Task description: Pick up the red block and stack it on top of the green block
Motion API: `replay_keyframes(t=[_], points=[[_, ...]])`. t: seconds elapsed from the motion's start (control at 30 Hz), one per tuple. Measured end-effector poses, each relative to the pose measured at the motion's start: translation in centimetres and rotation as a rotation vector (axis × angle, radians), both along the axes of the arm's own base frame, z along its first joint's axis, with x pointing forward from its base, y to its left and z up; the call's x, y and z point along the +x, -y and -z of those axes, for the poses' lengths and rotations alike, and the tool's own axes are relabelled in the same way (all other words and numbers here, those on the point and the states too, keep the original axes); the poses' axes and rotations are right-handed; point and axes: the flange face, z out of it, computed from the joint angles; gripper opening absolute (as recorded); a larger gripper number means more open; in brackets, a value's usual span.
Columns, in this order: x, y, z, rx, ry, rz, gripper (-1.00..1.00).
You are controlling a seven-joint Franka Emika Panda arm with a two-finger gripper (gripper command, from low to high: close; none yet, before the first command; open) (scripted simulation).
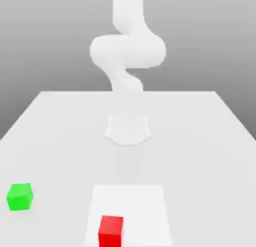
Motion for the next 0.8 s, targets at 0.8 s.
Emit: replay_keyframes(t=[0.8], points=[[11.2,3.3,43.5,0.028,-0.683,0.068,0.0]])
